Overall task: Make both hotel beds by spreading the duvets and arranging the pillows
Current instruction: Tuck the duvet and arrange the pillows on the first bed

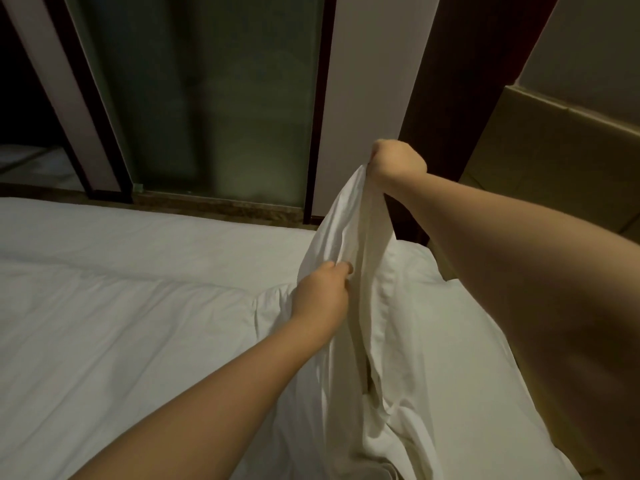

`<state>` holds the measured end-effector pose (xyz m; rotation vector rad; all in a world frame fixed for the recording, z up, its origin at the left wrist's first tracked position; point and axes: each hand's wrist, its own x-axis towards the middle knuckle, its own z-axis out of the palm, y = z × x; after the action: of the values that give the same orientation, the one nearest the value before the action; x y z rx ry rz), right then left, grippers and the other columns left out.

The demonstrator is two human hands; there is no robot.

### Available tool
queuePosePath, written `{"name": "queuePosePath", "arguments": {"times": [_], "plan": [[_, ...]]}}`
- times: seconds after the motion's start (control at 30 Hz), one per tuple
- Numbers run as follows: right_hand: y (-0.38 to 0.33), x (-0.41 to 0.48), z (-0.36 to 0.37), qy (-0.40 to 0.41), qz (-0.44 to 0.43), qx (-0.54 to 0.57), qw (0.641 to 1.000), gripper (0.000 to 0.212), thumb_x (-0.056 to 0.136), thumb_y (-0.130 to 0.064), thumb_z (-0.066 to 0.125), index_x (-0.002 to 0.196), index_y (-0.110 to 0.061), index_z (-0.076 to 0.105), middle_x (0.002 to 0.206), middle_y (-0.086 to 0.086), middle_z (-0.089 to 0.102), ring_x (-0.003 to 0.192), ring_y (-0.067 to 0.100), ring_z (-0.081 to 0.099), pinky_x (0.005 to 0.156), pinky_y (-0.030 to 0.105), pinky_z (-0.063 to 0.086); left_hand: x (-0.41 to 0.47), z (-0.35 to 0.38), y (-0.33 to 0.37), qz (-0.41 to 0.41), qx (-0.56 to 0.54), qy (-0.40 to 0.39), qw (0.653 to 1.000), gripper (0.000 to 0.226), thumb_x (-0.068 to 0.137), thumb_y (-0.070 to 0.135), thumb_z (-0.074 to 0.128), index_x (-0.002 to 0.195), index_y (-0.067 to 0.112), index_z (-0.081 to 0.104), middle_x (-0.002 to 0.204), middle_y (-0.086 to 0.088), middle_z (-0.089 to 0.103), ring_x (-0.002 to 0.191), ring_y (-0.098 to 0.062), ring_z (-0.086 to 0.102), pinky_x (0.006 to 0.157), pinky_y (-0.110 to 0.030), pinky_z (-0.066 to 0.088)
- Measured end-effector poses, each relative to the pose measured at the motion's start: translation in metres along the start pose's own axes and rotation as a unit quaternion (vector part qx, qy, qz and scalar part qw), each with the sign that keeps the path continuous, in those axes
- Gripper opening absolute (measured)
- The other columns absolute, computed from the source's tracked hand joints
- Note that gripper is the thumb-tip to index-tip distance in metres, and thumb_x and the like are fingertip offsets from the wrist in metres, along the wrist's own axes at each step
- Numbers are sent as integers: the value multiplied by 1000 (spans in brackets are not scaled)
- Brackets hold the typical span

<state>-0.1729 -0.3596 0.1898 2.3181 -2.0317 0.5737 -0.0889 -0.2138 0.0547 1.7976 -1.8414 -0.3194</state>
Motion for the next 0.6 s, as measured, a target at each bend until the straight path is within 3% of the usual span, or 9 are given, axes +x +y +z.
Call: {"name": "queuePosePath", "arguments": {"times": [0.17,0.33,0.47,0.6], "plan": [[-10,-5,14,11,-3,43,999,14,92,-7,49,99,-14,58,98,6,59,84,21,56,68,31,43,9,10,22,-91,5,-106,990,56,95,57,33,112,11,59,111,-8,56,97,-29,59,73,-31,41],[-9,-12,25,35,4,137,990,14,93,-10,46,99,-17,56,97,4,59,87,20,57,75,32,50,16,22,30,-140,-17,-171,975,37,95,40,49,111,8,59,111,-9,61,92,-25,58,75,-30,42],[10,-11,27,38,47,178,982,20,97,-12,44,113,-13,54,104,5,57,93,22,56,80,34,50,5,23,40,-161,-93,-147,972,25,95,27,48,110,10,58,94,-3,53,83,-21,49,74,-29,41],[47,5,22,-4,123,174,977,28,95,-4,49,123,-7,51,118,11,55,104,25,56,93,34,49,0,13,59,-108,-129,-119,978,24,97,23,42,99,8,60,94,-8,58,84,-23,55,79,-34,48]]}}
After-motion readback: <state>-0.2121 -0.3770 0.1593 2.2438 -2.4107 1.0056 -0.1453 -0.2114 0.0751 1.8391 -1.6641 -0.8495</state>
